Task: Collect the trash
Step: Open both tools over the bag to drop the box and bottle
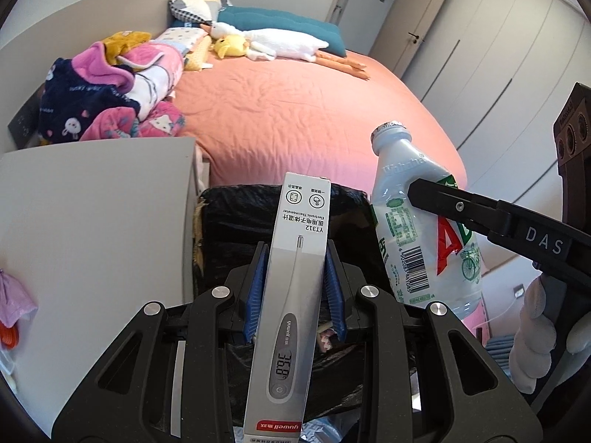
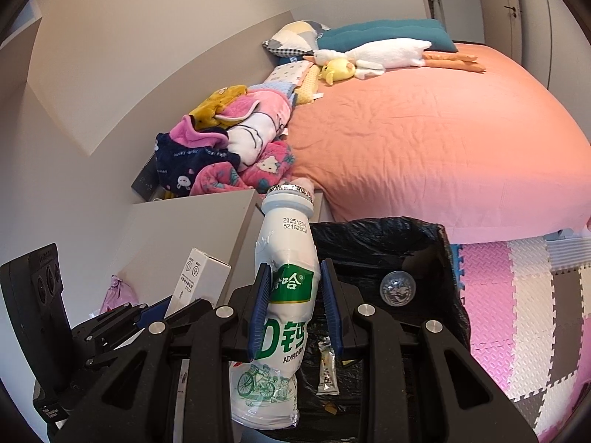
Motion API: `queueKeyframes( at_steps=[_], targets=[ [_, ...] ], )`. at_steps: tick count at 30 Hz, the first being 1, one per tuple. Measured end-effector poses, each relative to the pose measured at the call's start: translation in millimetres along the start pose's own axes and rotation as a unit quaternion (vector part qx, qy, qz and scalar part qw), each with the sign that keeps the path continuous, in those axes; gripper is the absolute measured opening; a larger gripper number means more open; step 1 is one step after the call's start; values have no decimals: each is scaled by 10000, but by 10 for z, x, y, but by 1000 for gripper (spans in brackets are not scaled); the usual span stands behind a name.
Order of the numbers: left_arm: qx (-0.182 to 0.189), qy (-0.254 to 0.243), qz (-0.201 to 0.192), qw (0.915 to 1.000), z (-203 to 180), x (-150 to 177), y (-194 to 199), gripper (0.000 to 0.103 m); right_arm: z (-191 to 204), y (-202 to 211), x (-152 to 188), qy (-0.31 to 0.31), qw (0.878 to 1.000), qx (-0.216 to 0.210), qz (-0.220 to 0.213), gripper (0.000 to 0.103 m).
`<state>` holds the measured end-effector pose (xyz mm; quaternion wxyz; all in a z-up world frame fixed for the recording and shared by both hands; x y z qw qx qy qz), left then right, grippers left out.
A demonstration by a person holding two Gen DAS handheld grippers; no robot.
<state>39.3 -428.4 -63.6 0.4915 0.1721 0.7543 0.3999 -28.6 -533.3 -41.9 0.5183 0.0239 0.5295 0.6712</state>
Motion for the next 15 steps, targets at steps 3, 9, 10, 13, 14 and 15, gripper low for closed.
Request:
queueKeyframes(
  at_steps=[3,9,10,13,14,15],
  targets=[
    [77,-91,61,9999,-87,-22,-71,30,-103,19,-14,-74,10000,54,-20,30],
    [209,-188,284,9992,-225,-20,-183,67,-266,62,-49,-217,9997,141,-41,37],
    [79,-198,310,9993,-231,-32,-191,94,-279,78,-62,-234,9996,151,-69,48],
    [-107,-396,101,9991,-280,-109,-148,96,-342,160,-123,-260,9989,289,-271,64],
    [-115,-424,89,9990,-292,-116,-145,96,-354,180,-142,-272,9987,291,-315,65],
    [-102,-429,78,9990,-303,-119,-142,96,-360,192,-151,-291,9987,270,-335,67]
  ],
)
Point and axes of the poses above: each gripper's, at about its wrist camera, not at the fingertips, and y roughly against the way its jaws point, z to its left, x to its underside, the point moved 10 cm from there along -y, roughly the way its jaws point, and after that the axes turned 7 degrees about -y, right-handed, at the moved point
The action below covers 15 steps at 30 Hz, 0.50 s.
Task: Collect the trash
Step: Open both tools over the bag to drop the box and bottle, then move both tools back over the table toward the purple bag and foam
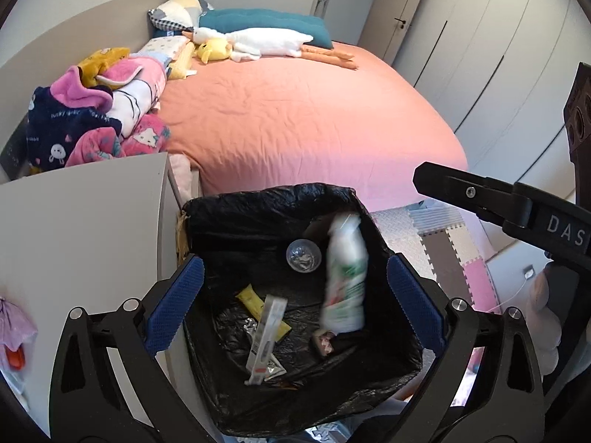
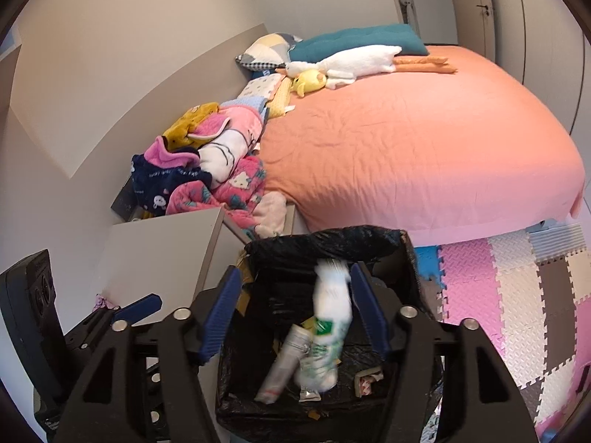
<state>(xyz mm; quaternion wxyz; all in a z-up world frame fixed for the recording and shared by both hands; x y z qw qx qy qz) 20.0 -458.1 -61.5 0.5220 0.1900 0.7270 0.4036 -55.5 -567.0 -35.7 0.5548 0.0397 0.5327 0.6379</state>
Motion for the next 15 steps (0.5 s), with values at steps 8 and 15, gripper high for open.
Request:
queueKeyframes(
  at_steps=[8,15],
  targets=[
    [16,107,3,9999,17,9,5,96,-52,16,-23,-64,10000,8,-37,69],
    [-40,150,-14,9999,42,28,43,96,10,16,1,7,10000,-45,-24,69]
  ],
)
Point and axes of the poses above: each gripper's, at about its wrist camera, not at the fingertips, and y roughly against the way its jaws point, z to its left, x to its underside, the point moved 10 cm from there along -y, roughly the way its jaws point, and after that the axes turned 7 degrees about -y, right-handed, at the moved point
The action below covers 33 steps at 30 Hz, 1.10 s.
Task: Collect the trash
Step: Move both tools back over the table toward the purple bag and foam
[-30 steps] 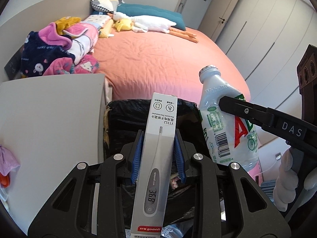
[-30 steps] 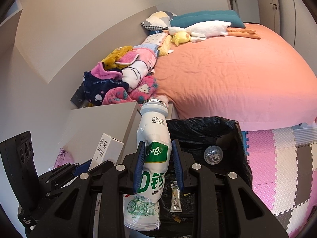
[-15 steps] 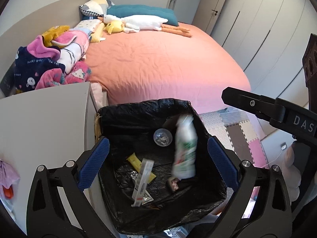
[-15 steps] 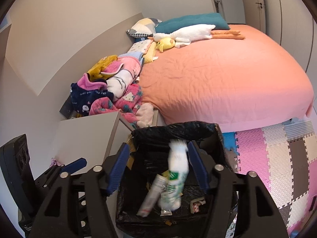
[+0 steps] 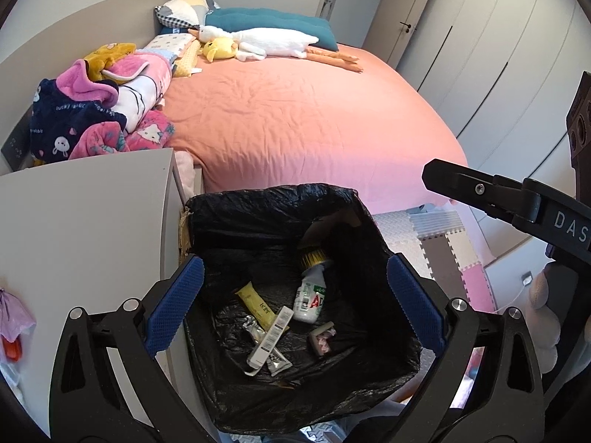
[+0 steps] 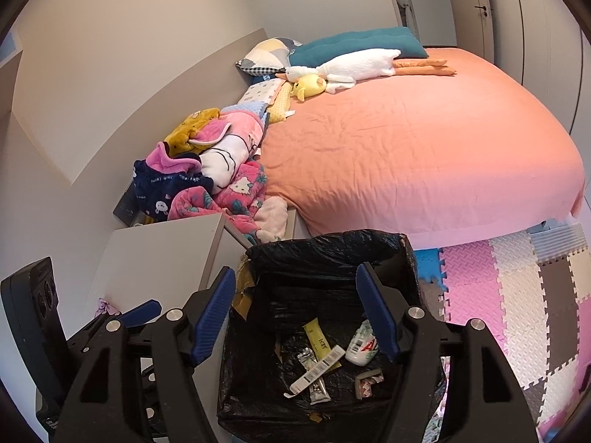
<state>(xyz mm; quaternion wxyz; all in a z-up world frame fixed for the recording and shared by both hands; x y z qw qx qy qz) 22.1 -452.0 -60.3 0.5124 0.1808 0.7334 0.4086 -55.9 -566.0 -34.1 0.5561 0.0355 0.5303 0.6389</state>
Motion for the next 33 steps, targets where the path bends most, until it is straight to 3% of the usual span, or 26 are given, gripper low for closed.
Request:
queueKeyframes(
  at_steps=[17,33],
  targets=[
    [-274,336,-98,9990,272,138,169,96,342,-77,112,352,9991,-212,106,69],
    [-733,931,-189,9928,789,468,499,96,1029,-217,422,1039,9914,-674,425,69]
  ],
)
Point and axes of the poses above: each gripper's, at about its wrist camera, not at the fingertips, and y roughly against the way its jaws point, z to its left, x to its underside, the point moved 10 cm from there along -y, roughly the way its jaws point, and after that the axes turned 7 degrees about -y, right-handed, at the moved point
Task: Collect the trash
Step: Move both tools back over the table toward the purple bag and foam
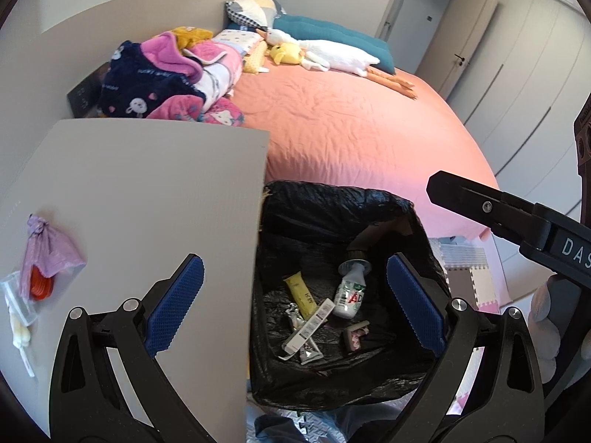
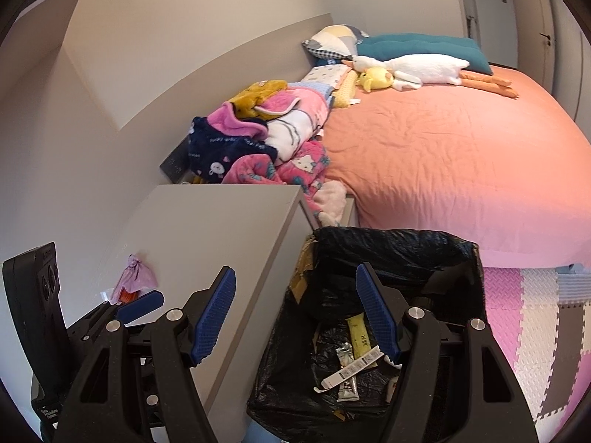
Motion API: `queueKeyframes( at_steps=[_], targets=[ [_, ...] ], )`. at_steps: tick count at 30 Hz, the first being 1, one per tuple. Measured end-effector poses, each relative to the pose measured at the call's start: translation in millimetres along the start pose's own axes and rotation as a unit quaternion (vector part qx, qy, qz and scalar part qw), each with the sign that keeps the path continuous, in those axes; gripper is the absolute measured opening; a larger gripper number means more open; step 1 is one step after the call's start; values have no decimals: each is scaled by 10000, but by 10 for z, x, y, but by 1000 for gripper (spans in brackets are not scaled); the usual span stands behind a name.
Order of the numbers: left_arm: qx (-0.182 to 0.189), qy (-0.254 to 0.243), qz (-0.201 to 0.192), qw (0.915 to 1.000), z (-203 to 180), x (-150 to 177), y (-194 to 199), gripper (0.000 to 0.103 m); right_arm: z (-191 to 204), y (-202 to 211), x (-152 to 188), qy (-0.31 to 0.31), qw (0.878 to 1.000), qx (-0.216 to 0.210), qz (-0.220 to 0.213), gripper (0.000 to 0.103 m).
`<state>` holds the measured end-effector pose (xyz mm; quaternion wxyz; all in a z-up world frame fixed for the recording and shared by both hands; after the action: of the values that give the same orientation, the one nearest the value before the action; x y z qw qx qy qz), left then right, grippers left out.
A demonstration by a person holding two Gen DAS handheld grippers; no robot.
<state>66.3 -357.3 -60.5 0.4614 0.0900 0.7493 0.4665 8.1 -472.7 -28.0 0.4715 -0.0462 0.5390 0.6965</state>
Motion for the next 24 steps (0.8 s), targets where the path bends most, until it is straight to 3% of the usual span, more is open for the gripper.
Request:
queueKeyframes(
  at_steps=[24],
  targets=[
    [-852,1157,-131,9895,1107,590,540,96,1297,-494,467,1185,9874,-812,672,69]
  ],
)
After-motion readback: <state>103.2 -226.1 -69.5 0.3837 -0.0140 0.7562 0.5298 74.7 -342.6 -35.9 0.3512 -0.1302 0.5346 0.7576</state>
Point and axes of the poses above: each gripper's, at about its wrist camera, not at the fingertips, and y roughly against the way its jaws point, z to its left, x to its underside, the point moved 10 cm from there along -y, roughly the way its jaws point, and after that the axes turned 7 degrees about -y, right-handed, at the moved point
